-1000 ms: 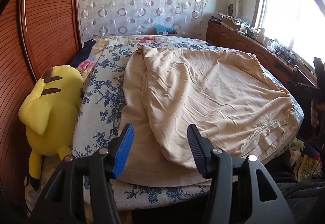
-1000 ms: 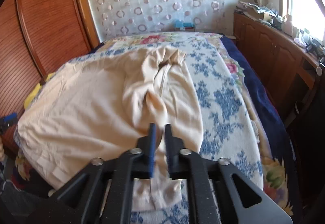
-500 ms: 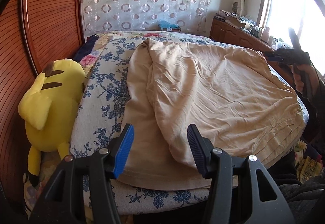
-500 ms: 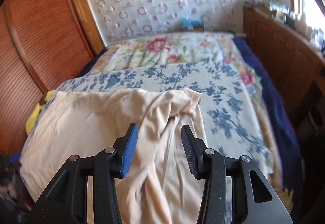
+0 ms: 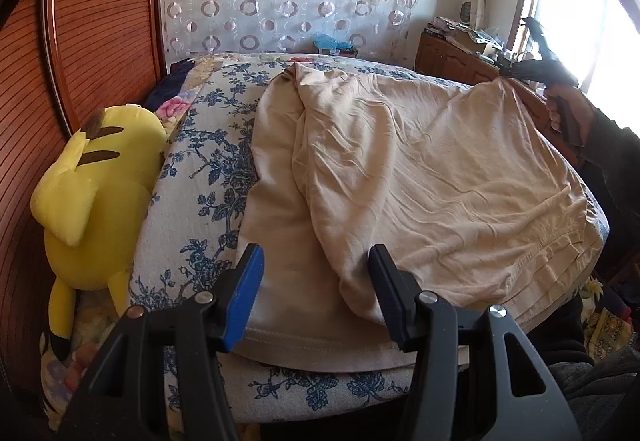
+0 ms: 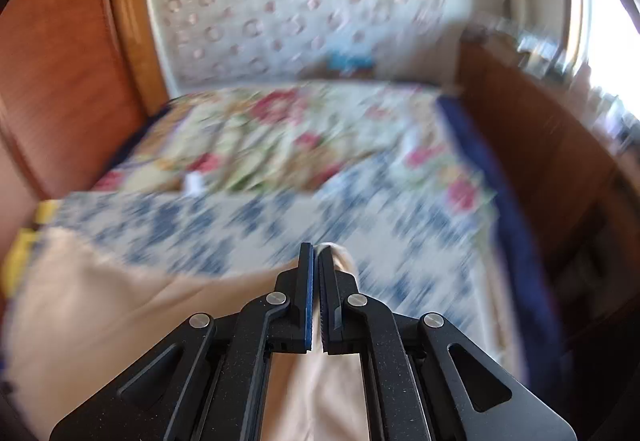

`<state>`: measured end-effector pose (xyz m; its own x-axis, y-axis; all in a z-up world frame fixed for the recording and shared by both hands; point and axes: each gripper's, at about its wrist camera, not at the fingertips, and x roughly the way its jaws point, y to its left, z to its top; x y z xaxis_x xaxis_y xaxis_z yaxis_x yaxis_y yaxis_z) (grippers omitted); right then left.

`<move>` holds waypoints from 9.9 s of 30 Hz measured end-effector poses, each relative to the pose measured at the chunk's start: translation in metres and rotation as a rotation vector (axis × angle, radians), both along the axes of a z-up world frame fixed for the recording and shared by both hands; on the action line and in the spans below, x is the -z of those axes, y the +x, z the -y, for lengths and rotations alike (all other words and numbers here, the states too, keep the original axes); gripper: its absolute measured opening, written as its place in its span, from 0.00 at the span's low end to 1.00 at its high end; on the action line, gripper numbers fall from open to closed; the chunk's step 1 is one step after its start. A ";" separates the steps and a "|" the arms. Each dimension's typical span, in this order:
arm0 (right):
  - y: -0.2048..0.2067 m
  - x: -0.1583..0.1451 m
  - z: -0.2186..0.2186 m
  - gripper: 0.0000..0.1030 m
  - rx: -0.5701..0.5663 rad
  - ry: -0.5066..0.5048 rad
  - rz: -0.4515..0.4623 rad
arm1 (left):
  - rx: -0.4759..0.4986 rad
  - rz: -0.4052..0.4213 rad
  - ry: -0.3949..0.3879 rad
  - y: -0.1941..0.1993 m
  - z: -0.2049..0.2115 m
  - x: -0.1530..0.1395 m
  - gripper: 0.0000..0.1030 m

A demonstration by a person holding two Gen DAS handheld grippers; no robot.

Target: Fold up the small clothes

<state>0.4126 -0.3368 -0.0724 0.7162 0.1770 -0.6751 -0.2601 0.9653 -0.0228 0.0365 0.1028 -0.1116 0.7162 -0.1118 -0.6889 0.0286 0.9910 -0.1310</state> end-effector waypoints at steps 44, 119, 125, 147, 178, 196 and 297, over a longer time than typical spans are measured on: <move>-0.229 0.090 -0.014 0.71 -0.253 -0.059 -0.086 | -0.045 -0.070 0.054 0.016 -0.009 0.014 0.67; -0.305 0.044 0.122 0.01 -0.084 -0.025 -0.101 | 0.432 0.122 -0.043 0.072 0.178 -0.095 0.57; -0.300 0.035 0.132 0.02 -0.057 0.042 -0.060 | 0.395 0.122 -0.016 0.068 0.167 -0.092 0.57; -0.205 0.014 -0.067 0.48 -0.486 0.044 -0.009 | 0.221 0.119 -0.015 0.053 0.087 -0.078 0.57; -0.180 0.086 -0.214 0.12 -0.679 -0.198 -0.122 | 0.173 0.097 -0.039 0.044 0.049 -0.059 0.57; -0.039 -0.050 -0.029 0.10 -0.150 -0.156 0.065 | 0.216 0.082 -0.039 0.045 0.068 -0.053 0.57; -0.283 0.073 0.113 0.62 -0.068 0.006 -0.114 | 0.571 -0.123 -0.062 0.044 0.217 -0.004 0.31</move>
<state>0.1293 -0.4499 -0.1456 0.6211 0.2272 -0.7501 -0.3256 0.9454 0.0168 0.0808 -0.1143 -0.1075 0.4456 -0.4990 -0.7432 0.5364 0.8135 -0.2247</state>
